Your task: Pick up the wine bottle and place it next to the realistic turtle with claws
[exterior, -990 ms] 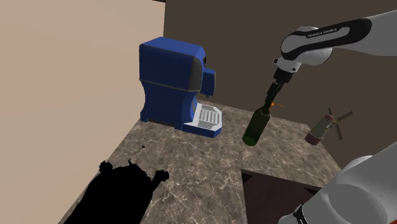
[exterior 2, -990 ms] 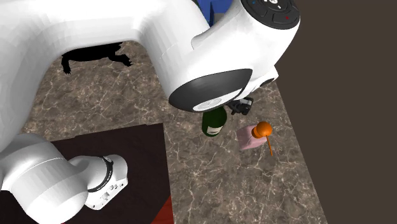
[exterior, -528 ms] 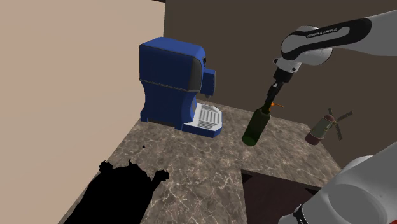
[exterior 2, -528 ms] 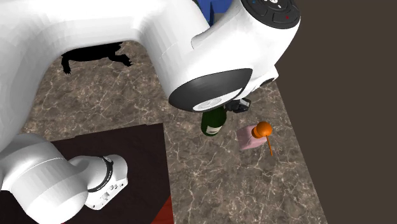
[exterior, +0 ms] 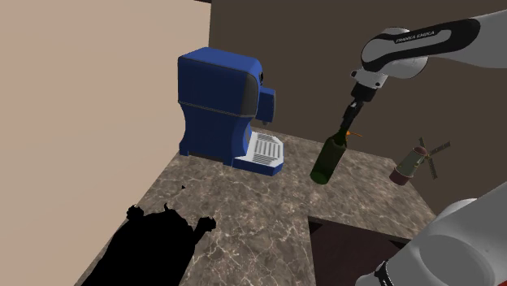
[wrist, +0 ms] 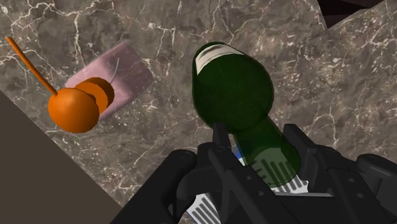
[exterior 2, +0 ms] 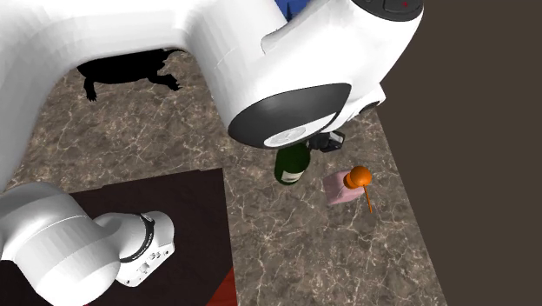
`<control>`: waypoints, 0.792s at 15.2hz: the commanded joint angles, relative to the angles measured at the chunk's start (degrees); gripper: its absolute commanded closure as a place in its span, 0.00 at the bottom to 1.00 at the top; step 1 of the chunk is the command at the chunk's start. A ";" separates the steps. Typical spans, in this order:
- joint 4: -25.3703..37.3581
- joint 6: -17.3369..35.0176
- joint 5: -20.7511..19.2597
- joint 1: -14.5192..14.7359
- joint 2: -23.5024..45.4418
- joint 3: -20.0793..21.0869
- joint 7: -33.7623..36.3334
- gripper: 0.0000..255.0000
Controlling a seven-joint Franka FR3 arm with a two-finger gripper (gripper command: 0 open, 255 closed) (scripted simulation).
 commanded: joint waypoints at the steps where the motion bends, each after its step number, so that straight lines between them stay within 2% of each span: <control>1: 1.18 -1.62 -0.15 0.02 -0.48 0.18 0.24 1.00; 12: 8.73 -10.09 -0.33 0.21 -1.48 0.77 0.81 1.00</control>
